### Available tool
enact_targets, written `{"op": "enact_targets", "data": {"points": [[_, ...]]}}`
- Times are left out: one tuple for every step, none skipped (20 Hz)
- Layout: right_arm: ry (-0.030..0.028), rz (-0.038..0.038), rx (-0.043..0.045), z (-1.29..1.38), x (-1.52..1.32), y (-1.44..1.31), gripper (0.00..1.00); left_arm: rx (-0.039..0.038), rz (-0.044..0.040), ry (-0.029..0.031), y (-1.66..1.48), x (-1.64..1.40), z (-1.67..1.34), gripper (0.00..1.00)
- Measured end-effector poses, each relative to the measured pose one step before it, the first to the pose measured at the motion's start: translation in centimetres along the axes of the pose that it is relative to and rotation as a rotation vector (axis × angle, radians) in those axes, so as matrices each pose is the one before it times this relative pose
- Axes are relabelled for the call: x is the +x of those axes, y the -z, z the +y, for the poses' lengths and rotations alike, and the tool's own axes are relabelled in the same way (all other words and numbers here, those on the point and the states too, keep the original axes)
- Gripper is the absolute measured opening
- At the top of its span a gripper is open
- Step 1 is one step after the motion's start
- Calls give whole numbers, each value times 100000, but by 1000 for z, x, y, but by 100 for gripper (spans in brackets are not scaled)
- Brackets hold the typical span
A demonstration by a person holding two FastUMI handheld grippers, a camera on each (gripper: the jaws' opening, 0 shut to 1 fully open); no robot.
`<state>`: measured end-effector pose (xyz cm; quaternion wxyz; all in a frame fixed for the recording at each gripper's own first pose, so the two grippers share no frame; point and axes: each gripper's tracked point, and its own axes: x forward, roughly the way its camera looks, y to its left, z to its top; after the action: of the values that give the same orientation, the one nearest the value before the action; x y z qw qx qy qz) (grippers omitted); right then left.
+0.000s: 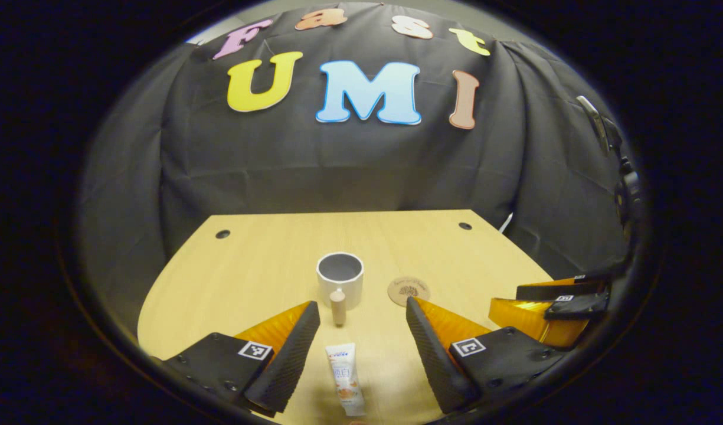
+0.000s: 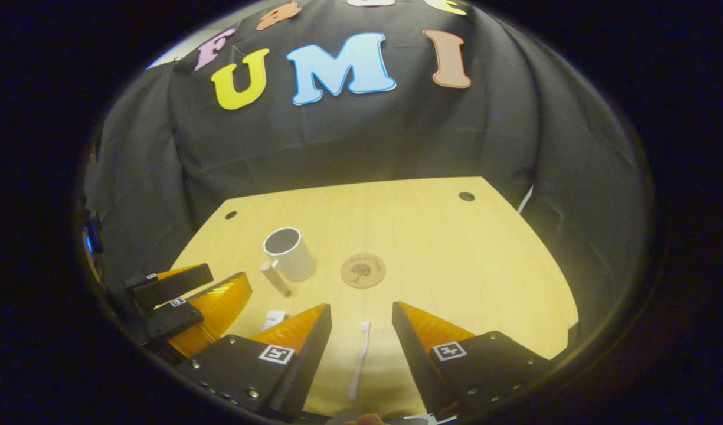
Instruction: Put the toothbrush and toothpaste on the desktop into the cup, then pick up the cup and place it on the coaster on the desktop.
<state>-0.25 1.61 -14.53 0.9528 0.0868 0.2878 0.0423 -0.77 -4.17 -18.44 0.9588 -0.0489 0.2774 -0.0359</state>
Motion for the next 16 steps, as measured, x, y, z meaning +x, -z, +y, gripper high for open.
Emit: {"op": "enact_targets", "data": {"points": [[486,2047,4,75,390,224,71,-1091,2699,581,611,276,-148,96],[164,2136,-351,134,243,167,72,-880,2895,407,764,335,-49,95],[219,2227,-518,124,407,619,72,-598,2876,145,683,387,60,95],[-322,2303,-563,76,324,391,72,-256,3107,203,637,510,45,95],[-372,2084,-526,230,218,352,72,-49,3060,48,681,483,71,96],[-444,2571,-539,244,312,399,72,-220,3823,-16,1070,590,40,96],[-510,2000,-207,252,176,221,72,-250,2544,-151,654,171,82,96],[-500,1925,15,176,329,546,72,27,2291,-150,783,32,113,95],[-601,2079,34,168,399,261,72,631,2570,-510,577,106,117,95],[-533,2070,138,268,583,396,72,551,2367,-619,665,376,243,96],[-477,2175,122,173,370,214,72,193,2125,-99,497,235,141,96],[-458,2171,251,286,310,223,72,-401,2180,22,469,186,104,96],[-363,2415,374,278,255,83,72,-710,2403,-61,412,239,100,96],[-476,2472,562,118,219,676,72,-1055,2662,-311,609,330,250,95],[-529,2386,589,114,228,319,72,-1056,3194,-586,605,277,358,96],[-590,2245,512,80,529,493,72,-1002,3386,-1404,661,455,573,96]]}}
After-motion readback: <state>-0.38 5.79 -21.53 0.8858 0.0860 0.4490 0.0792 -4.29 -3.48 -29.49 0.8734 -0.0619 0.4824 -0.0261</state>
